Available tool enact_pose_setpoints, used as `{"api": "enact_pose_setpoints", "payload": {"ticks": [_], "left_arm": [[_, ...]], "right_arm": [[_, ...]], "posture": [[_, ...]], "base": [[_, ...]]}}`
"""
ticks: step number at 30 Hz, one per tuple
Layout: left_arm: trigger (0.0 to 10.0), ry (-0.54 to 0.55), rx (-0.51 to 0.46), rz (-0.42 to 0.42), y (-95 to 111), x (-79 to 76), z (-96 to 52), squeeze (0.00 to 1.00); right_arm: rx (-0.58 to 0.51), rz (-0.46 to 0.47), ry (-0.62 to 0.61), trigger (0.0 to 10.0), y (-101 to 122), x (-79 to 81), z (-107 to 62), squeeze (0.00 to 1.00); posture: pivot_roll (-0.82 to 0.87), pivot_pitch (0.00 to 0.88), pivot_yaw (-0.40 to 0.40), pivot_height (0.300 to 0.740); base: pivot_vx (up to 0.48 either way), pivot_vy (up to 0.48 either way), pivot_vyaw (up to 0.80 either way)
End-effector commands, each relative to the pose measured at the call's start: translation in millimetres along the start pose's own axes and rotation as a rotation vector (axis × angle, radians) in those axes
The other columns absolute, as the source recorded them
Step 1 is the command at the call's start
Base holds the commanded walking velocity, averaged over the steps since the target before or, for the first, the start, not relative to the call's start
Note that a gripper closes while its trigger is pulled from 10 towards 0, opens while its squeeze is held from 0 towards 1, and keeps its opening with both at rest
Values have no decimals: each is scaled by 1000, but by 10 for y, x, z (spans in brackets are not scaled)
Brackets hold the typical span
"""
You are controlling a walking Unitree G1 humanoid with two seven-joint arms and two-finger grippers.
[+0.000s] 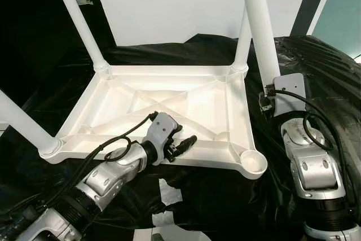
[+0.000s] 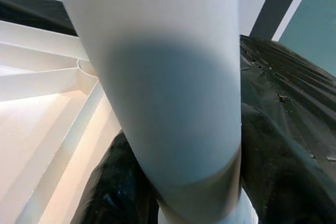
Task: Building children table
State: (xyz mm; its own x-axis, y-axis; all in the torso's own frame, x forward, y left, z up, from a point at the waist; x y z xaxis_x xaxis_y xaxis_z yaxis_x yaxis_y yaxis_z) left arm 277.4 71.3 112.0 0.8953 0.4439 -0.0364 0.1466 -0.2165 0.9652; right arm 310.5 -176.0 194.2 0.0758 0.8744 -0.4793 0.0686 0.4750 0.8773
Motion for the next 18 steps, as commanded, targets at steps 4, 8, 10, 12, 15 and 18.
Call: {"api": "enact_pose_setpoints", "payload": {"ticks": [4, 8, 10, 12, 15, 18], "left_arm": [[10000, -808, 109, 64, -42, -480, -237, 0], [10000, -838, 119, 67, -37, -474, -266, 0], [10000, -854, 124, 74, -45, -477, -272, 0], [10000, -851, 132, 100, -100, -490, -231, 0], [10000, -847, 94, 117, -88, -466, -168, 0], [10000, -808, -35, 127, 81, -408, -51, 0]], "right_arm": [[-39, 6, -4, 10000, 92, 29, -2, 0], [-36, 3, -4, 10000, 78, 26, -2, 0], [-34, 2, -5, 10000, 71, 23, -3, 0], [-33, 0, -6, 10000, 69, 25, -5, 0], [-33, 0, -7, 10000, 71, 29, -6, 0], [-31, -1, -3, 10000, 64, 55, -12, 0]], "posture": [[-119, 0, 56, 740], [-123, 0, 55, 740], [-123, 0, 54, 740], [-127, 0, 57, 740], [-128, 0, 57, 740], [-131, 0, 60, 740]], "base": [[0, 0, 0], [0, 0, 0], [0, 0, 0], [0, 0, 0], [0, 0, 0], [0, 0, 0]]}}
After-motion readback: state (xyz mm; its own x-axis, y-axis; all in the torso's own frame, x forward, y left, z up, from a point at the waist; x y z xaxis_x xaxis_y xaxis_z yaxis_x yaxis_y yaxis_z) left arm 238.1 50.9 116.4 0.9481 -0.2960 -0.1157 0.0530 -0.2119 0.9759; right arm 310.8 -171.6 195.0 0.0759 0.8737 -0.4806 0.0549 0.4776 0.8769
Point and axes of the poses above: a point about 5 cm out from each wrist's last joint towards the gripper, its own z axis pointing out of the wrist towards the gripper, its own y axis along the axis of the wrist's last joint, x = y × z, the point moved 2 cm from there along z, pointing out of the wrist towards the gripper, and after that the axes turned 5 degrees about -z, right-handed, at the moved point
